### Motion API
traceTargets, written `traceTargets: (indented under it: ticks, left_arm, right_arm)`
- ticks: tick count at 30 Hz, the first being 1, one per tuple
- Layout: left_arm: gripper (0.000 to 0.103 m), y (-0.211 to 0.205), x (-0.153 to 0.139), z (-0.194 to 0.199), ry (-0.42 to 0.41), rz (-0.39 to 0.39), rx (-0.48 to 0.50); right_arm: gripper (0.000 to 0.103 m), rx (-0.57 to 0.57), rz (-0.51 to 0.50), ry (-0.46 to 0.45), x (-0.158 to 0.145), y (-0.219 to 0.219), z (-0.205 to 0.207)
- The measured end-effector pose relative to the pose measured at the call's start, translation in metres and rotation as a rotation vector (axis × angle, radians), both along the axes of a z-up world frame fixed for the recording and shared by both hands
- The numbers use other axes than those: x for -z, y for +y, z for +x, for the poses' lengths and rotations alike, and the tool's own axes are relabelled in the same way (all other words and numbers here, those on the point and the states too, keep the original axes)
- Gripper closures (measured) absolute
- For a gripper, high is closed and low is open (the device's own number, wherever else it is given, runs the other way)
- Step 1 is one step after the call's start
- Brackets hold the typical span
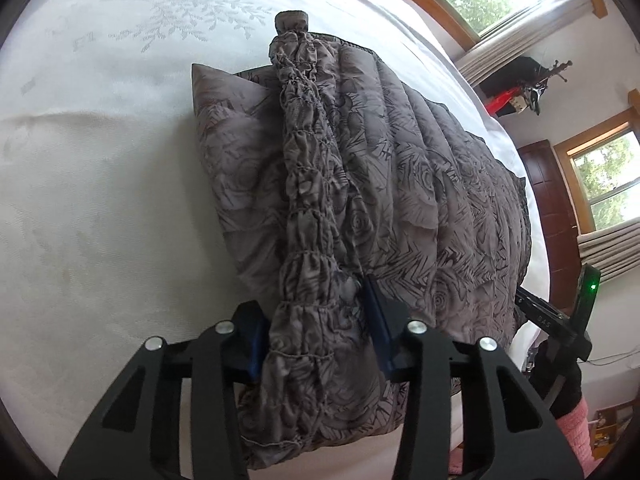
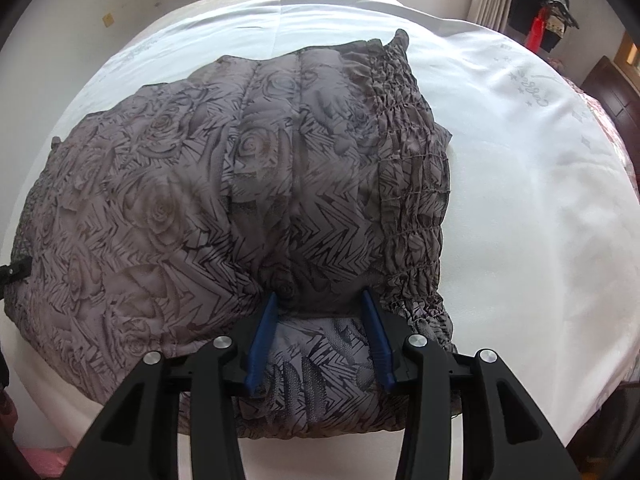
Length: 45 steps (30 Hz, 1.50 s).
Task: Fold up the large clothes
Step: 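Lift the gathered sleeve with the left gripper and fold it over the jacket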
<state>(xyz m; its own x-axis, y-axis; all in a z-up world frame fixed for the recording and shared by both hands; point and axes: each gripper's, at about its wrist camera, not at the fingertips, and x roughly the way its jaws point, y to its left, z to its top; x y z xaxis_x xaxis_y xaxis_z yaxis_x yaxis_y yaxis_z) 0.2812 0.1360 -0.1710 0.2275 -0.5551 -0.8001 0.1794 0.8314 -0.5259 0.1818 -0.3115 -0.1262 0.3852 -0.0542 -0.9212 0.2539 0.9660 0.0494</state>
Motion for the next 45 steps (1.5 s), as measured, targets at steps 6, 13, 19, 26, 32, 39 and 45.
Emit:
traceTargets:
  ticks: [6,13,19,26,32,39,45]
  left_arm:
    - [0.063,0.002,0.003,-0.006,-0.009,0.001,-0.023]
    - [0.081,-0.002,-0.019,-0.012,-0.023,0.031,-0.056]
    - [0.086,-0.022,-0.083,-0.025,-0.119,0.090,-0.057]
    - [0.086,-0.077,-0.157,-0.051,-0.250,0.130,-0.022]
    - [0.087,-0.130,-0.187,-0.069,-0.304,0.165,0.010]
    - [0.088,-0.190,-0.198,-0.083,-0.342,0.214,0.067]
    - [0.088,-0.237,-0.193,-0.092,-0.358,0.231,0.121]
  right_arm:
    - [0.060,0.007,-0.002,-0.010,0.004,0.008,-0.005]
    - [0.059,0.011,0.035,0.012,0.000,0.005,-0.002]
    - [0.055,-0.001,0.130,-0.010,-0.023,-0.007,-0.001]
    - [0.055,-0.042,0.110,-0.055,-0.057,-0.018,-0.002]
    - [0.055,-0.074,0.122,-0.082,-0.077,-0.032,-0.008]
    - [0.055,-0.090,0.144,-0.107,-0.091,-0.051,-0.028]
    - [0.055,-0.085,0.162,-0.101,-0.089,-0.064,-0.037]
